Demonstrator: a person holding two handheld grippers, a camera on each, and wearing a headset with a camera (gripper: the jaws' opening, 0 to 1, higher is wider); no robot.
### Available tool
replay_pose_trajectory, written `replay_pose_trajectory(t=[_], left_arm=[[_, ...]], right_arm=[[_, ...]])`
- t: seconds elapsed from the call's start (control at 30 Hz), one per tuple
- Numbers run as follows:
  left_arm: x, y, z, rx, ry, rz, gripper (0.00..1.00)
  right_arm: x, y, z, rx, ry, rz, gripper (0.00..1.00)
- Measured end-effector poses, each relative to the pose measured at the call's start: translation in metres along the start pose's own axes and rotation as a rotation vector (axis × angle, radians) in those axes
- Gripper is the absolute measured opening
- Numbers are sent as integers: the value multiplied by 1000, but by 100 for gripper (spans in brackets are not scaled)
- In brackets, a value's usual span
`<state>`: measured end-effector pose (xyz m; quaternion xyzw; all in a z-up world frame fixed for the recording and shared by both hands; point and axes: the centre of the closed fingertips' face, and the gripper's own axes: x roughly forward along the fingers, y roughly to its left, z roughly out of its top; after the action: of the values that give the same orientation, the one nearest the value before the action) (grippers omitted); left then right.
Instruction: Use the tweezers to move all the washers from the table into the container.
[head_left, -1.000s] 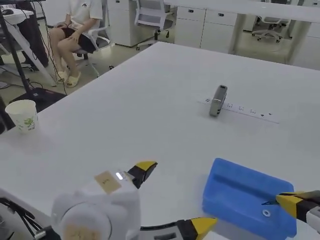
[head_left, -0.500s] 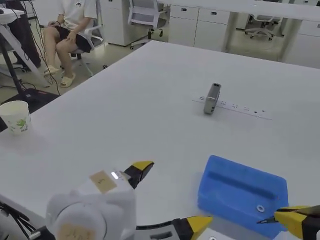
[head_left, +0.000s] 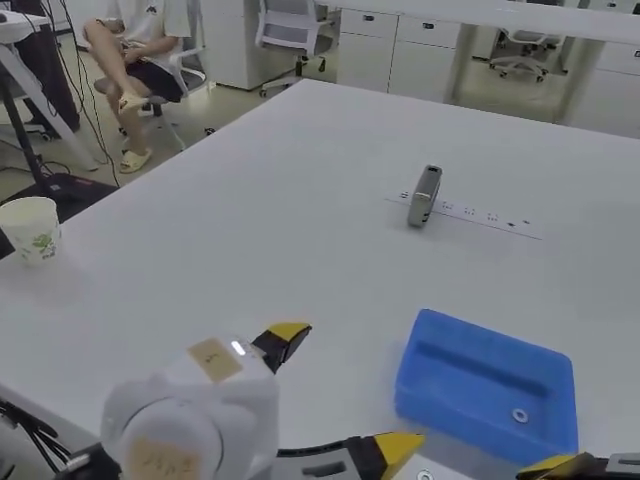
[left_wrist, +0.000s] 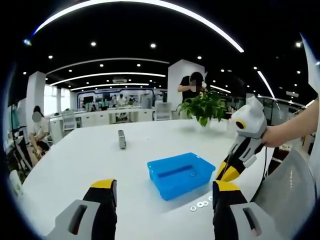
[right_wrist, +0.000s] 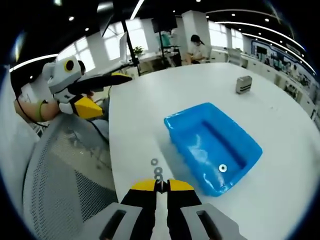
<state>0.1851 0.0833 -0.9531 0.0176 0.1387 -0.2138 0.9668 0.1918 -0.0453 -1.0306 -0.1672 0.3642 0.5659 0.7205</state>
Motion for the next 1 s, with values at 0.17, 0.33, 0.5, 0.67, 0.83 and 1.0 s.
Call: replay_pose_trajectory(t=[0.17,0.33,0.5,0.67,0.83,1.0], left_arm=[[0,1,-1,1,3,3,78],[0,1,-1,3,8,4,78],[0,1,-2,4,12,3,77],[0,1,-3,6,17,1,77],[1,0,-3,12,19,-1,77],[1,-1,-4,15,24,-6,77]], right_arm=[[4,1,-2,-57,43,-4,3],[6,2,-3,-66,52,4,3],[7,2,-2,-83,60,6,3],[7,5,-1,-84,62,18,3],[7,4,0,-86,63,18,3],[7,6,-1,-110,83,16,3]])
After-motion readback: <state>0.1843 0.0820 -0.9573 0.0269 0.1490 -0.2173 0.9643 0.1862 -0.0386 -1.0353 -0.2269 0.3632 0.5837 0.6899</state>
